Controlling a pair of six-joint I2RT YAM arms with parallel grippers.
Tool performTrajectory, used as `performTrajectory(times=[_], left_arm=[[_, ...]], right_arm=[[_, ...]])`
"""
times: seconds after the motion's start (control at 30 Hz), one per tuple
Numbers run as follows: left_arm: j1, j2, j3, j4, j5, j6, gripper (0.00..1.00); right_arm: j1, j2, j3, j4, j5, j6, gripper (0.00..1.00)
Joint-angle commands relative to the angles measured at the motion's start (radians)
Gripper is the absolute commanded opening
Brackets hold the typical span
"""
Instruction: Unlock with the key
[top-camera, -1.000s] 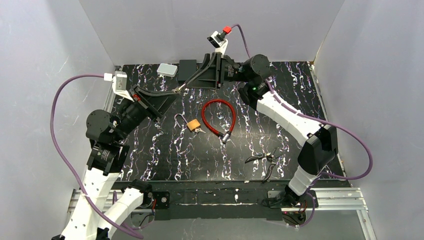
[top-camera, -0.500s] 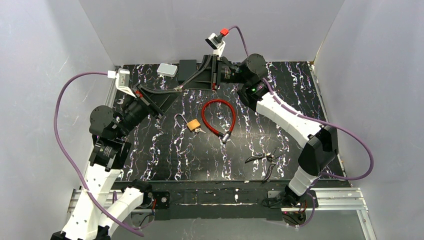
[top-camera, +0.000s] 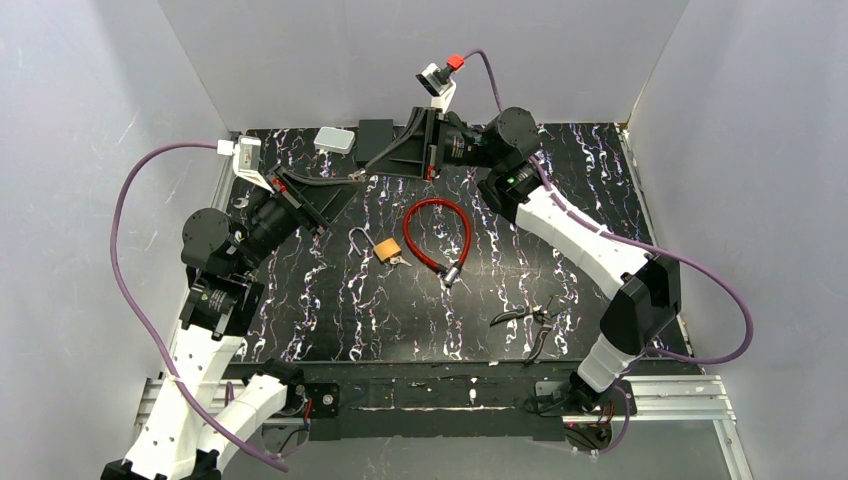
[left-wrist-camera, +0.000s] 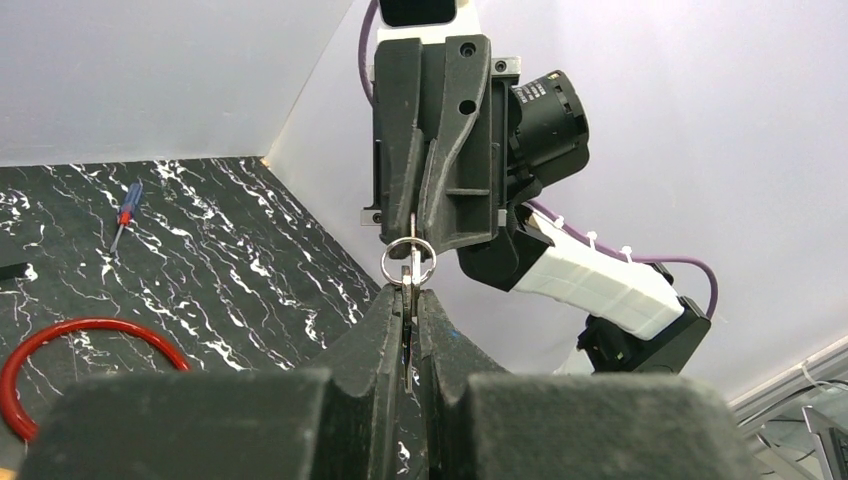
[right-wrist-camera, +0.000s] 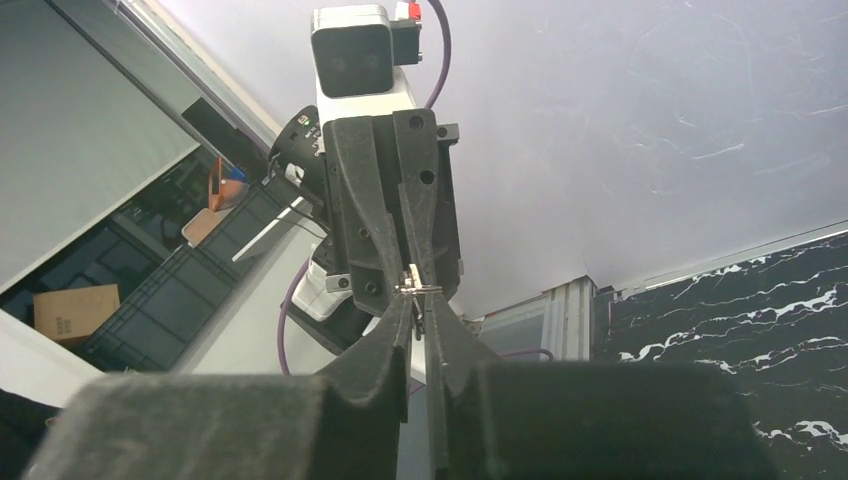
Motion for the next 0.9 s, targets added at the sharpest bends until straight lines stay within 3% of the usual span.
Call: performTrajectory(times=[0.0, 0.07, 0.27, 0.37, 0.43, 0.7, 0.87], left_arm=[[-0.002, 0.003, 0.012, 0.034, -0.009, -0.008, 0.0], [-0.002, 0.007, 0.013, 0.034, -0.016, -0.008, 0.0], [-0.001, 0.012, 0.005, 0.034, -0.034, -0.01, 0.02], [-0.001, 0.0, -0.011, 0.034, -0.057, -0.002, 0.35], [-0.002, -0.01, -0.028, 0.034, -0.085, 0.004, 0.43], [-0.001, -0.112, -0.148, 0.019, -0.354, 0.003, 0.42], [-0.001, -0.092, -0.106, -0.211, -0.311, 0.113, 0.42]], right_arm=[[0.005, -0.06, 0.0, 0.006, 0.009, -0.039, 0.09], [0.004, -0.061, -0.001, -0.008, 0.004, -0.047, 0.01], [0.004, -0.064, 0.007, -0.067, -0.011, -0.092, 0.01], [0.004, -0.069, 0.025, -0.182, -0.02, -0.167, 0.01], [0.004, -0.074, 0.035, -0.274, -0.036, -0.22, 0.01], [0.004, -0.086, 0.099, -0.925, 0.043, -0.627, 0.01], [0.006, 0.046, 0.323, -1.54, 0.341, -0.902, 0.01]])
